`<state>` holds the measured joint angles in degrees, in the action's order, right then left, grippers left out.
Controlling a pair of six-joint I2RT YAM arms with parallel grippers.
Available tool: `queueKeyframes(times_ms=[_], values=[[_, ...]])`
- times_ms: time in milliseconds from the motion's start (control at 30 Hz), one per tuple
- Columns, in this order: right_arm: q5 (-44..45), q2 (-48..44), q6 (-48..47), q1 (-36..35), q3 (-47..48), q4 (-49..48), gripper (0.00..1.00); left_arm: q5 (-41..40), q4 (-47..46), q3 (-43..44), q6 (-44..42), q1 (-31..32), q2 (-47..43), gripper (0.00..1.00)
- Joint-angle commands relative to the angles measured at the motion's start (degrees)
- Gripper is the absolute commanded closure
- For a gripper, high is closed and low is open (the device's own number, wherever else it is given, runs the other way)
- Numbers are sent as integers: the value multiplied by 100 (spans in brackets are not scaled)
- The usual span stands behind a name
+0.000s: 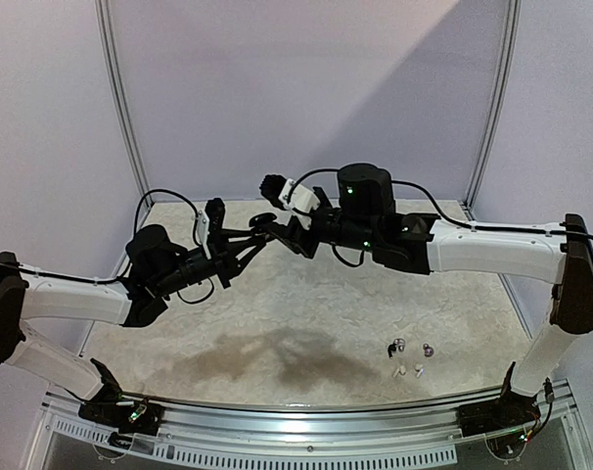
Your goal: Insert the wireless bluetooth earbuds into the charging case
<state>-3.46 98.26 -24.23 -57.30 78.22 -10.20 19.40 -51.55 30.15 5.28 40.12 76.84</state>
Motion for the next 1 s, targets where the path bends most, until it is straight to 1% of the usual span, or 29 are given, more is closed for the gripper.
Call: queueKeyframes(times_ms=[0,267,400,500,600,667,700,767,867,967], values=[[-181,-148,117,26,183,225,46,-107,-80,-27,170,66,-125,100],[-566,-442,681,126,382,269,41,-105,-74,-41,167,74,-115,100],[-278,-629,1252,255,426,475,42,-103,-70,-36,165,75,-108,100],[65,-613,1737,289,647,978,47,-103,-69,-29,126,75,-103,100],[17,-449,2199,291,912,1612,61,-97,-58,-32,86,75,-108,100],[-49,-340,2412,294,999,1910,66,-94,-59,-28,62,75,-108,100],[-79,-306,2621,292,973,1983,67,-94,-55,-33,55,75,-108,100],[-165,-323,2729,271,809,1931,67,-94,-57,-27,51,75,-100,100],[-190,-392,2764,242,637,1779,66,-55,-30,-27,-9,75,-93,100],[-151,-357,2804,230,672,1845,66,46,-3,-38,-124,83,-99,100]])
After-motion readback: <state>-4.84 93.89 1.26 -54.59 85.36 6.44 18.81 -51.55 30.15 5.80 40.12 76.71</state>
